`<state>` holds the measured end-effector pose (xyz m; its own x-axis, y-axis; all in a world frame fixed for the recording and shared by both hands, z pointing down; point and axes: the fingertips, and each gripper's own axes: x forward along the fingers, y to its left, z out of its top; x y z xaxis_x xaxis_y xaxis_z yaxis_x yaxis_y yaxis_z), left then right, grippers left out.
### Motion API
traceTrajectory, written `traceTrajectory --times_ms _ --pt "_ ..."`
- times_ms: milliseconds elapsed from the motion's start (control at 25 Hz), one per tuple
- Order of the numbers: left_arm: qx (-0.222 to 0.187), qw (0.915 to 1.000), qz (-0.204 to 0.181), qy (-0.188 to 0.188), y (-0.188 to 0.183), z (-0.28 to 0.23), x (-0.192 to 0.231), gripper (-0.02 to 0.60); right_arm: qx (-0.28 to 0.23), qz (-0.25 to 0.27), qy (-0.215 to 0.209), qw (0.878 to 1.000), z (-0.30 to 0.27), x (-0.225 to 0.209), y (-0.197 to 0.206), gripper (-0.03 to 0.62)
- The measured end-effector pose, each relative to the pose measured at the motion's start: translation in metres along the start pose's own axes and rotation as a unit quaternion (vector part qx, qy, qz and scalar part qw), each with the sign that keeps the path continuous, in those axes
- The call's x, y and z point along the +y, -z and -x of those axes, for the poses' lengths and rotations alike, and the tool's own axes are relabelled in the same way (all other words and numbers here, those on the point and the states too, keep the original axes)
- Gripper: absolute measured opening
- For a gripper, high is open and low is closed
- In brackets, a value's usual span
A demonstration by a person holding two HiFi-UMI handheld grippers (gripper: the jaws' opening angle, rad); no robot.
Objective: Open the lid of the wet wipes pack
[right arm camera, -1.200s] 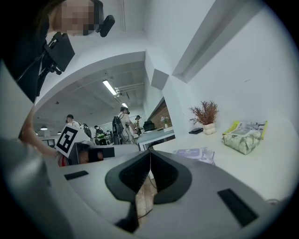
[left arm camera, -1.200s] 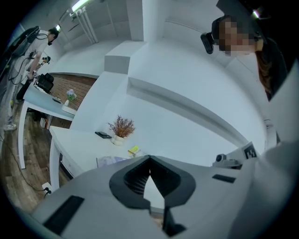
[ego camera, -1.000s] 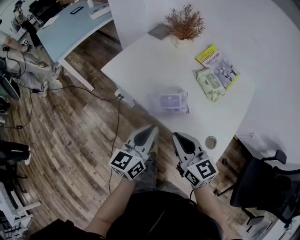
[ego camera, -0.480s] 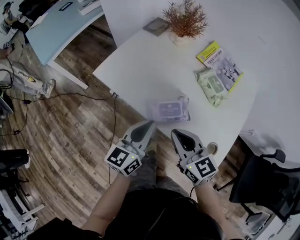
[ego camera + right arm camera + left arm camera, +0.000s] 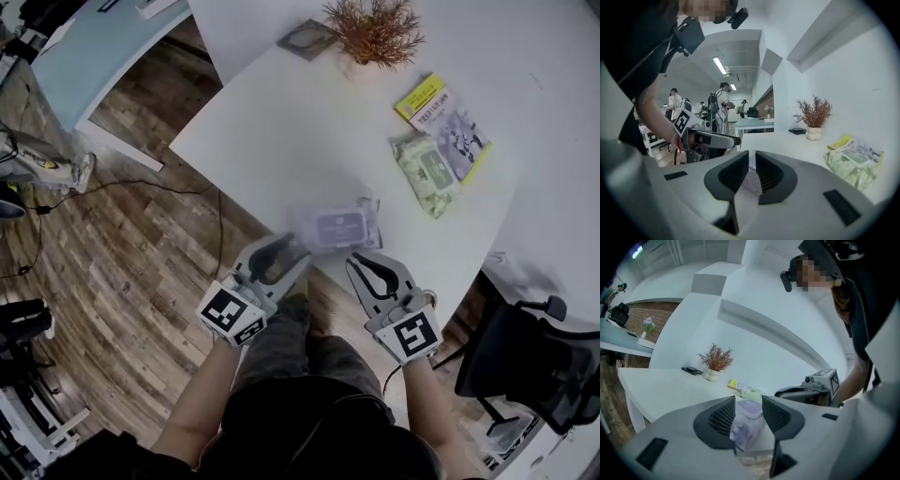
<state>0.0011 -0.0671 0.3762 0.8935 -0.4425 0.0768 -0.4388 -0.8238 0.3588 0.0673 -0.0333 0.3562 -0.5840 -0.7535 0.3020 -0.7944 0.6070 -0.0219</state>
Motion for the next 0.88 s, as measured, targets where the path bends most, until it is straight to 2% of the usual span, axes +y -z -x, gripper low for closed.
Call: traceTrajectory --times_ms 80,120,200,320,440,560,720,880 --pt "0.018 0.9993 -0.03 0.01 0.006 -0.003 0.002 0.22 0.005 0.026 -0.013 1.0 -0.002 -0.003 0.001 0.103" --pt "0.03 0.9981 -0.051 0.015 0.01 -0.006 0.003 0.263 0.007 0.039 -0.019 0.999 -0.004 -0.005 0.001 0.11" --pt "0.057 0.9939 -0.09 0.028 0.017 -0.011 0.003 0.309 0.008 0.048 -0.025 0.999 -0.005 -0.01 0.0 0.123" --pt "0.071 0.9897 -0.117 0.041 0.023 -0.02 0.003 0.375 0.017 0.051 -0.039 0.998 -0.005 -0.021 0.003 0.138" --pt "0.054 0.9887 -0.133 0.043 0.019 -0.028 0.01 0.391 0.05 0.097 -0.074 0.991 -0.008 -0.028 0.013 0.16" --pt "0.066 0.9841 -0.154 0.06 0.021 -0.036 0.015 0.414 0.085 0.151 -0.122 0.977 -0.012 -0.028 0.024 0.175" --pt "0.111 0.9691 -0.197 0.099 0.033 -0.042 0.007 0.419 0.088 0.185 -0.165 0.965 -0.02 -0.024 0.031 0.186" --pt "0.109 0.9672 -0.198 0.116 0.031 -0.047 0.004 0.419 0.081 0.202 -0.194 0.957 -0.025 -0.021 0.035 0.189"
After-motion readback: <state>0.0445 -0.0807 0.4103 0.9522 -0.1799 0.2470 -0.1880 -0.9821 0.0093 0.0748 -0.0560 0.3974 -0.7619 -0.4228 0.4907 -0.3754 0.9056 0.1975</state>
